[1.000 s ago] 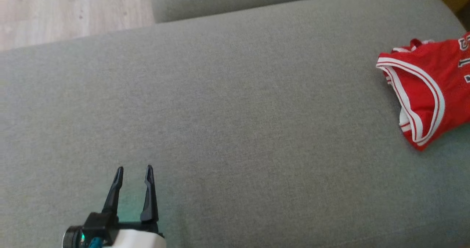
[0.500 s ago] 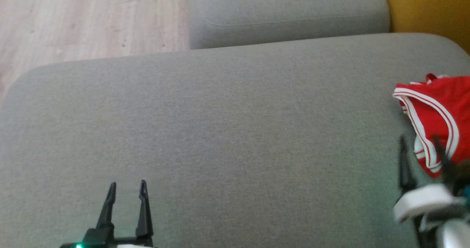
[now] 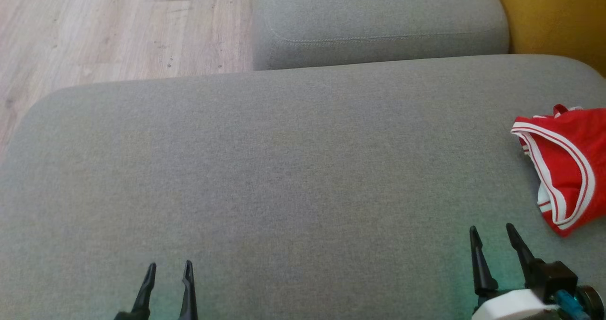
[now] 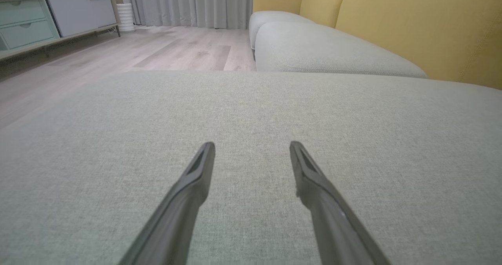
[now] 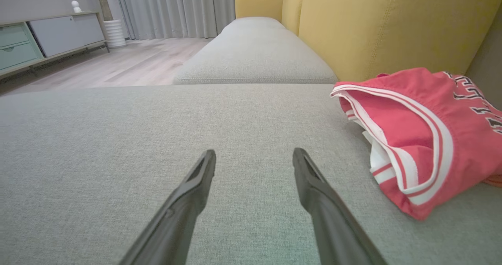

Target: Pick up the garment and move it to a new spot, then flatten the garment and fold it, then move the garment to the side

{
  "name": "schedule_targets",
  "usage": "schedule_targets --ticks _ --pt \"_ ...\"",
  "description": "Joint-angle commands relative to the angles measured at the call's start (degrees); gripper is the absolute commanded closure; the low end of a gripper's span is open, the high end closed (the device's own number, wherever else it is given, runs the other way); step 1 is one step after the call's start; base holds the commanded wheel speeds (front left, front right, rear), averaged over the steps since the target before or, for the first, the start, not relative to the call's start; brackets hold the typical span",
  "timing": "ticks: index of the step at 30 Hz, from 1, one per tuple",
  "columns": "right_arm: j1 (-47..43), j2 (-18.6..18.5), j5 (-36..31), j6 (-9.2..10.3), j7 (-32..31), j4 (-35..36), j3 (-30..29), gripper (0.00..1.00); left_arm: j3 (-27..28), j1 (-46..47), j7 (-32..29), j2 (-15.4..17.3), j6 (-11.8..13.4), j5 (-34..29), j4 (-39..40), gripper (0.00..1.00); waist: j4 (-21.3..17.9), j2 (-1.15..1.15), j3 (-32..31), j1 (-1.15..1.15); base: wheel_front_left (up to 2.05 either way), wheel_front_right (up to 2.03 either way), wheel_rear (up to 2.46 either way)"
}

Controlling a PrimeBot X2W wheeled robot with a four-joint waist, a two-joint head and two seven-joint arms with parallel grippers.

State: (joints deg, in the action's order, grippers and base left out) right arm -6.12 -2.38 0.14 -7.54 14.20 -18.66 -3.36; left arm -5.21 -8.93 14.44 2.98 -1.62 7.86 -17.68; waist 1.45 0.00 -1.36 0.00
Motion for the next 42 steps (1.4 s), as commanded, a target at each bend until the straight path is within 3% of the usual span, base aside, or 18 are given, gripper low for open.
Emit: schedule_targets --ticks 1,9,10,15,42 --pt "1.92 -0.52 0.29 0.05 0.76 2.21 1.93 0.00 2.00 2.06 0.56 -0.09 -0.32 0.56 0.89 0.00 -0.18 0.00 -0.08 0.00 0.00 0.00 0.00" --pt "2.02 -0.51 0.80 0.05 0.79 3.88 3.29 0.00 1.60 2.52 0.56 -0.10 -0.21 2.54 -0.30 0.00 -0.37 0.00 -0.50 0.00 0.00 0.00 0.00" --pt "0.01 0.00 0.39 0.00 -0.01 1.61 1.65 1.00 -0.17 0.22 -0.03 -0.01 -0.21 2.59 -2.12 1.00 -0.36 0.00 -0.50 0.00 0.00 0.00 0.00" --pt "-0.69 0.02 0.89 0.00 -0.25 -1.48 1.57 1.00 -0.12 -0.19 -0.44 -0.06 -0.25 3.17 -4.94 1.00 -0.38 0.00 -0.50 0.00 0.00 0.00 0.00" --pt "2.19 -0.10 21.44 0.01 -4.84 -0.06 0.52 1.00 2.52 3.22 -5.04 -0.07 -1.52 21.45 -2.99 1.00 -0.62 0.00 -0.04 0.00 0.00 0.00 0.00"
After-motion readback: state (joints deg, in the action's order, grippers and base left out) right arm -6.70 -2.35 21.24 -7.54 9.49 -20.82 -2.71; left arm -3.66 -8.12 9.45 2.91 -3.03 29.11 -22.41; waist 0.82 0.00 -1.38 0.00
